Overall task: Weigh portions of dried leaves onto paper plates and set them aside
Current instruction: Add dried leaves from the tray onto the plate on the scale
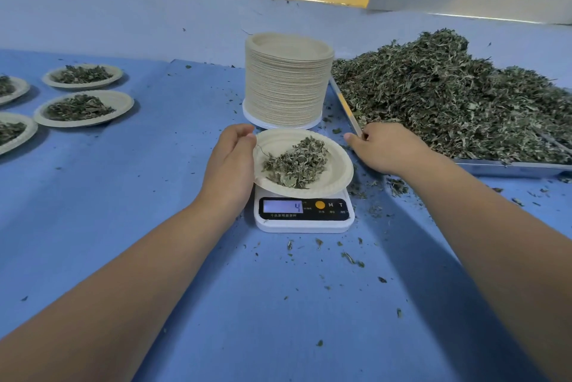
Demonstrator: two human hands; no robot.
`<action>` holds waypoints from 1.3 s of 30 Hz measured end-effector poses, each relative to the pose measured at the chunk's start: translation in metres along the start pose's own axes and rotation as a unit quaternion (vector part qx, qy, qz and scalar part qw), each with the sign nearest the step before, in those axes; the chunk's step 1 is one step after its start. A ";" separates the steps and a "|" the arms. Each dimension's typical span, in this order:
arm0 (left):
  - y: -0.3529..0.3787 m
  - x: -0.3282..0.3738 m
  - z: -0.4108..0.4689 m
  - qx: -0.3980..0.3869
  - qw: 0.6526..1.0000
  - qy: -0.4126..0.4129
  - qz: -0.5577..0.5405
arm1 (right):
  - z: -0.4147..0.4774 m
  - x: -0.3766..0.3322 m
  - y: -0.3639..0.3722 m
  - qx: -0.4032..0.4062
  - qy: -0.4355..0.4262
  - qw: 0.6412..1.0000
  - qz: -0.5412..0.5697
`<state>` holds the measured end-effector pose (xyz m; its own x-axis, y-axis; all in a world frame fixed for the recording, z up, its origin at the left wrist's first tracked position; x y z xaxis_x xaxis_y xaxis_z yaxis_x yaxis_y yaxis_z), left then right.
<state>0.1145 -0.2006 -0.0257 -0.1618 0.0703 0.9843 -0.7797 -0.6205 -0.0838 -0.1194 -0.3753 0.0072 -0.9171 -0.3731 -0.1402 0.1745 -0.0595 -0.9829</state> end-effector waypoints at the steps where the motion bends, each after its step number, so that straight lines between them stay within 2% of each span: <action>1: 0.000 0.000 0.000 0.001 1.000 0.000 0.000 | 0.000 0.000 -0.003 0.011 -0.003 1.000 0.002; 4: -0.001 0.000 0.000 0.002 1.000 0.003 -0.002 | -0.001 0.004 -0.007 0.030 -0.008 0.999 0.011; 8: -0.001 -0.001 -0.001 0.001 1.000 -0.001 -0.013 | 0.001 0.008 0.004 -0.013 0.006 1.000 0.011; 10: -0.001 -0.001 0.000 0.003 1.000 -0.002 -0.013 | 0.003 0.010 -0.005 0.015 0.011 0.999 0.046; 13: -0.001 -0.002 0.000 0.004 1.000 -0.003 -0.014 | 0.004 0.017 -0.027 0.106 0.018 0.988 0.113; 17: -0.001 -0.002 0.000 0.006 1.000 -0.001 -0.014 | 0.004 0.016 -0.024 0.105 0.021 0.987 0.123; 19: -0.001 -0.001 0.000 0.004 1.000 0.000 -0.013 | 0.002 0.014 -0.032 0.131 0.023 0.981 0.139; 25: 0.000 -0.001 0.001 0.003 1.000 -0.002 -0.015 | -0.010 -0.021 -0.074 0.196 -0.020 0.946 0.256; 31: -0.001 -0.001 0.001 0.002 1.000 -0.001 -0.006 | -0.033 -0.107 -0.089 0.167 -0.160 0.927 0.295; 36: -0.002 0.001 -0.001 0.003 1.000 0.001 -0.013 | -0.043 -0.154 -0.052 0.053 -0.239 0.953 0.178; 39: -0.002 0.003 -0.001 0.003 1.000 0.004 -0.016 | -0.045 -0.153 -0.049 0.045 -0.245 0.952 0.175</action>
<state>0.1146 -0.1984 -0.0230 -0.1406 0.0967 0.9853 -0.7812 -0.6223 -0.0504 -0.0042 -0.2738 0.0716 -0.5233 -0.7714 -0.3622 0.4883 0.0769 -0.8693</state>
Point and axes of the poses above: each hand's wrist, its own z-axis towards the middle knuckle, its own y-axis out of the palm, x = y × z, the point moved 10 cm from there along z, towards the middle knuckle, and after that the axes turned 2 degrees about y, right-handed, at the moved point
